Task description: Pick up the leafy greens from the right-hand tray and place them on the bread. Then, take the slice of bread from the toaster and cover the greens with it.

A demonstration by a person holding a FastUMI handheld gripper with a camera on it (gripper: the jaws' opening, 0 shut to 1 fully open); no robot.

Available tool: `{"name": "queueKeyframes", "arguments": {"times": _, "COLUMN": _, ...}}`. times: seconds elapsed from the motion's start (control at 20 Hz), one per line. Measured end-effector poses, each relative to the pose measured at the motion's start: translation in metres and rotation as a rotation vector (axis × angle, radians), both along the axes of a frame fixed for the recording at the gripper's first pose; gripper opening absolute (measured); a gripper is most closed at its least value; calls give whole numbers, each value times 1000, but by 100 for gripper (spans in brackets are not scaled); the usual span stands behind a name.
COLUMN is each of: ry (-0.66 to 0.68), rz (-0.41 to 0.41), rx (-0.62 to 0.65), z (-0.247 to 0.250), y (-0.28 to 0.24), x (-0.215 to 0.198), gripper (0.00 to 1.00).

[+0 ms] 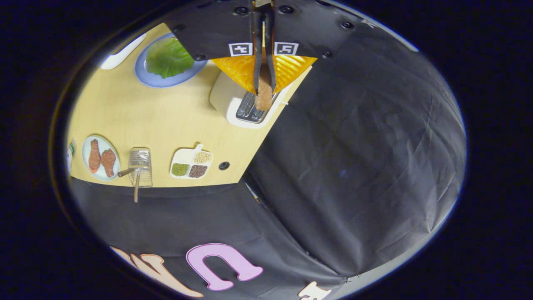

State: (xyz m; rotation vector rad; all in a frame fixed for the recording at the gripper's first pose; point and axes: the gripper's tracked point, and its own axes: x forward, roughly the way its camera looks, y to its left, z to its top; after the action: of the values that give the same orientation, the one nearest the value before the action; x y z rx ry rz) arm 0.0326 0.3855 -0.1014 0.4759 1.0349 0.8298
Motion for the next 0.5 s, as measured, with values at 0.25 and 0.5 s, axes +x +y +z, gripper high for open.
{"name": "queueKeyframes", "arguments": {"times": 0.25, "ry": -1, "rz": -18, "rx": 11, "z": -8, "y": -28, "x": 2, "gripper": 5}}
{"name": "queueKeyframes", "arguments": {"times": 0.5, "ry": 50, "rz": -47, "rx": 0, "z": -34, "y": -56, "x": -5, "gripper": 5}}
